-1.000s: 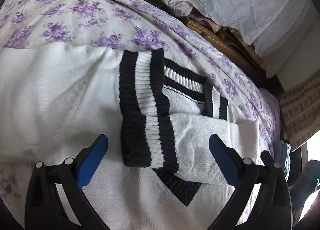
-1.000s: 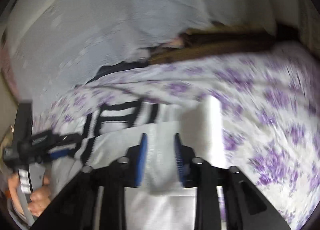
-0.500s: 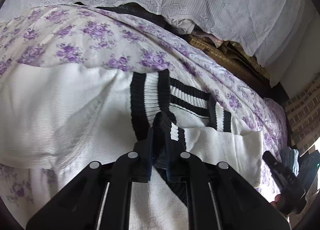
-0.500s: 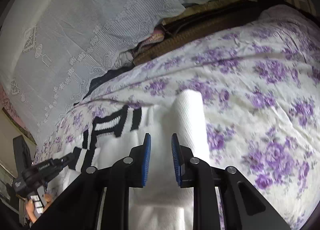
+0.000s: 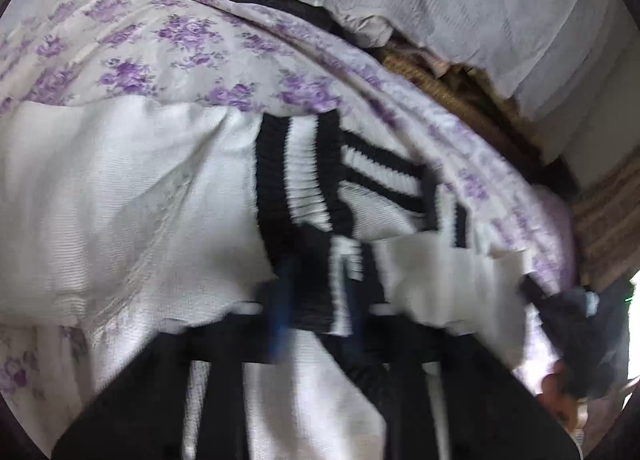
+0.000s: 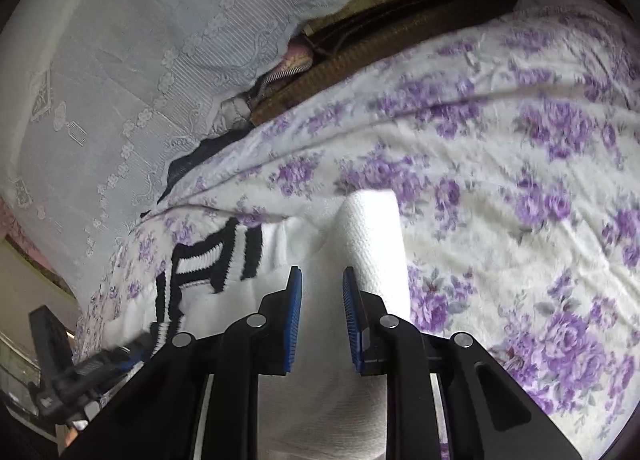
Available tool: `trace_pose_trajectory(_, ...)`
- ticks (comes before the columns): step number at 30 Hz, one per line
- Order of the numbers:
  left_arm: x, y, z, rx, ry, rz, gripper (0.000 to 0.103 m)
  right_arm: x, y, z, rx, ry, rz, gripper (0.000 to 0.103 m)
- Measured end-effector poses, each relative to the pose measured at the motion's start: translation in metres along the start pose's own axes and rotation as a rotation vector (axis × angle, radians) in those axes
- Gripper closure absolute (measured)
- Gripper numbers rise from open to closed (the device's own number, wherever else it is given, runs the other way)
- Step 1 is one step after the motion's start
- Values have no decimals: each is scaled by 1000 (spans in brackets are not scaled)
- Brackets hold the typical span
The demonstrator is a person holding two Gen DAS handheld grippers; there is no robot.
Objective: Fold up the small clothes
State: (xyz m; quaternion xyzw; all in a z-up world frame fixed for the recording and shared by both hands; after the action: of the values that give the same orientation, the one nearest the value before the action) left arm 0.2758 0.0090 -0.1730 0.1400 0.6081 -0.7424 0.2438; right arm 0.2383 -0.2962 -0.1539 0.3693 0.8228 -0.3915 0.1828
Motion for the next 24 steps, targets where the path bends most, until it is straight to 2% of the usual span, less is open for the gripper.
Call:
trace_pose_trajectory(4,-8,-14,-7,12,-29,48,98,-14,-4,-11,-10,-40,26,81)
trace_pose_trajectory(5,-13,-22,-14,-8,-46,77,99,-18,-3,-13,0,-60,32,81)
trace_pose_trajectory(7,-18,-30,-25,-2,-82,93,100,-26,-2,-13,30,-98,47,81)
trace_pose_trajectory(9,-20,-29,-34,-52,-100,97,100,-26,1,-5,38,-92,39,81)
trace_pose_trajectory(12,-16,-10,-38,-100,-97,46,100,-14,30,19,110,-83,-95,81)
trace_pose_trajectory(13,-13,-4,-38,-114,-88,30,100,-8,39,30,120,-69,-113,84)
trace_pose_trajectory(16,-9,3,-38,-151,-70,16,100,-14,30,26,126,-76,-74,86)
trace_pose_trajectory(18,-10,0,-40,-147,-78,19,99,-23,9,9,124,-138,26,84)
trace_pose_trajectory(19,-10,0,-42,-146,-81,17,99,-23,5,1,128,-174,37,84)
trace_pose_trajectory(21,-9,3,-45,-164,-83,10,99,-13,4,-7,125,-199,-16,83)
trace_pose_trajectory(24,-7,7,-46,-164,-84,-1,99,20,17,2,157,-194,-180,83)
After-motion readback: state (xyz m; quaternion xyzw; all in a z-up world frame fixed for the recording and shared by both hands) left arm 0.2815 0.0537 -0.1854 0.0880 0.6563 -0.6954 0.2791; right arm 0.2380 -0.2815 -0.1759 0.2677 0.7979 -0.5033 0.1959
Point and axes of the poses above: each gripper's, at about its wrist camera, not at the fingertips, and y roughly the way its jaws point, z to its right, x to its underside, the point moved 6 cm from there along y, roughly the way its jaws point, and after that the axes turned 12 degrees about -x, right-handed, at the moved point
